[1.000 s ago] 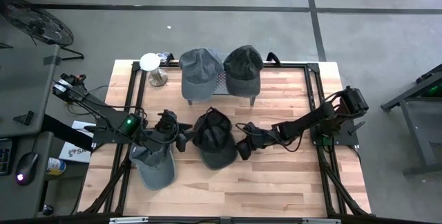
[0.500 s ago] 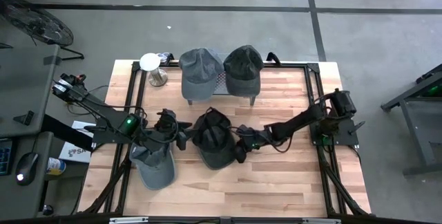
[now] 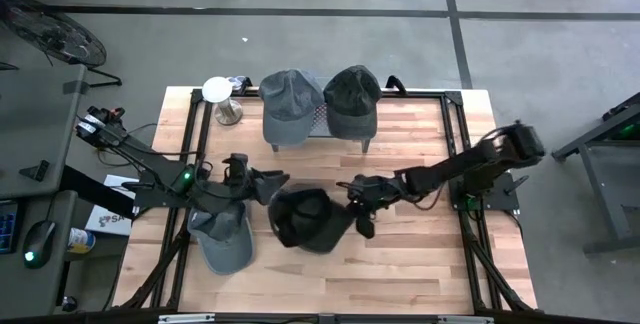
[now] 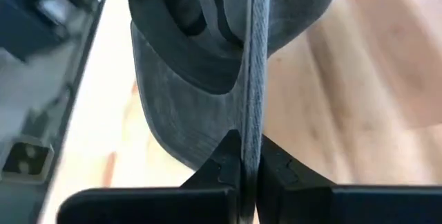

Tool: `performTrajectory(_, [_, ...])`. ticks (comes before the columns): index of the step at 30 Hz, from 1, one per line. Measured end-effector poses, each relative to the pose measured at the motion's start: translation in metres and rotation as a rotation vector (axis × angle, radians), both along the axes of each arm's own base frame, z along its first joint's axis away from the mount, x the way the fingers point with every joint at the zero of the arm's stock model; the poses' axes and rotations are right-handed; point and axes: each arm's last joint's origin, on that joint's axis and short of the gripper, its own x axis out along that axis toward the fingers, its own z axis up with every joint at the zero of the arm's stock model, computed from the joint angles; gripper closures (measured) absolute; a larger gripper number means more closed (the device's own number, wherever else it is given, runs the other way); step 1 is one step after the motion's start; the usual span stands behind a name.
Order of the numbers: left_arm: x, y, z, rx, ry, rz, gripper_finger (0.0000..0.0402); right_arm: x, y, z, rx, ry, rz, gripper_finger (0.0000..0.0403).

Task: Pick & Place hat
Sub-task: Stack the black cap on top of the other black cap on the shelf

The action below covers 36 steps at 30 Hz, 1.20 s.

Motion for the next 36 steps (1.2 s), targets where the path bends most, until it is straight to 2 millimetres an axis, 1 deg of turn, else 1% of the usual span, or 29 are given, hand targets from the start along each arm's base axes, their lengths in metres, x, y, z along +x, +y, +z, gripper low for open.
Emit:
performTrajectory(6, [0.002,0.000,0.018,0.010,-0.139,0.052,0.0172,-0.033,-0.011,0.044,-0.193,-0.040,0.014,0.0398])
performTrajectory(11, [0.001,0.001,0.025,0.009,-0.191,0.102,0.0172,-0.062,-0.021,0.075,-0.301,-0.091,-0.012,0.0398])
performTrajectory(17, [0.006,-0.001,0.021,0.014,-0.194,0.165,0.0172,-0.094,-0.032,0.100,-0.441,-0.145,-0.077,0.0398])
performTrajectory(21, [0.013,-0.003,0.016,0.011,-0.200,0.215,0.0172,-0.110,-0.038,0.111,-0.508,-0.164,-0.185,0.0398])
performTrajectory(24, [0.020,-0.007,0.012,0.005,-0.216,0.249,0.0172,-0.118,-0.041,0.117,-0.534,-0.183,-0.249,0.0398])
performTrajectory(27, [0.027,-0.011,0.007,0.002,-0.221,0.258,0.0172,-0.122,-0.043,0.120,-0.567,-0.197,-0.281,0.0398])
performTrajectory(31, [0.036,-0.016,-0.002,-0.018,-0.234,0.246,0.0172,-0.121,-0.043,0.123,-0.656,-0.213,-0.261,0.0398])
performTrajectory(36, [0.045,-0.021,-0.010,-0.043,-0.259,0.238,0.0172,-0.117,-0.042,0.133,-0.774,-0.307,-0.195,0.0398])
